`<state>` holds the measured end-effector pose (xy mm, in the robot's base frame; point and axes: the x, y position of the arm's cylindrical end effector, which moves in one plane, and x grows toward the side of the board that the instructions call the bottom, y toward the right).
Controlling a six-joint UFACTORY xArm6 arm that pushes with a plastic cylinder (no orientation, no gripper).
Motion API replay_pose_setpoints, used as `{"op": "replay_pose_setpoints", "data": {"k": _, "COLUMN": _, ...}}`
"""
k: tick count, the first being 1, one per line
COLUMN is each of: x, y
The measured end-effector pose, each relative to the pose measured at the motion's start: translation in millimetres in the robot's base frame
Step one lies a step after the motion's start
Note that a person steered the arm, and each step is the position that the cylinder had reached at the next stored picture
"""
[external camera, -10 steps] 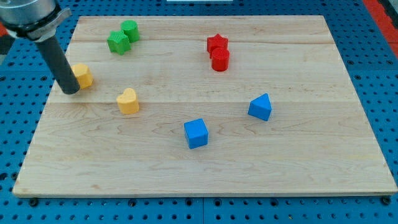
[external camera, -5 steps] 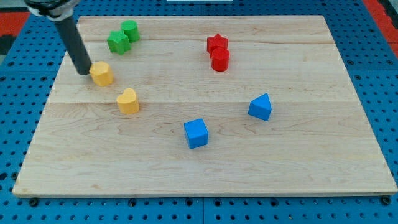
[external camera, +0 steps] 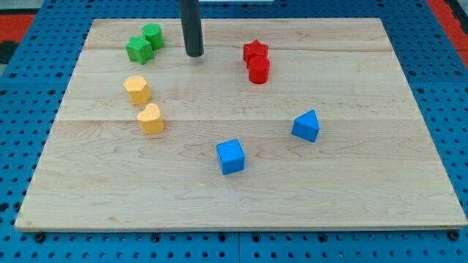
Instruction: Move the yellow hexagon closer to the yellow heart
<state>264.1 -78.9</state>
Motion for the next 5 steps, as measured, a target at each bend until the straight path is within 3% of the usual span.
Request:
{"op": "replay_pose_setpoints", "data": {"k": 1, "x": -44.7, "y": -47.9}}
{"op": "replay_pose_setpoints", "data": {"k": 2, "x": -50.4, "y": -75.1}}
{"op": "replay_pose_setpoints", "data": {"k": 3, "x": -39.3, "y": -33.0}}
{"op": "replay_pose_setpoints", "data": {"k": 5, "x": -17.6, "y": -43.0}}
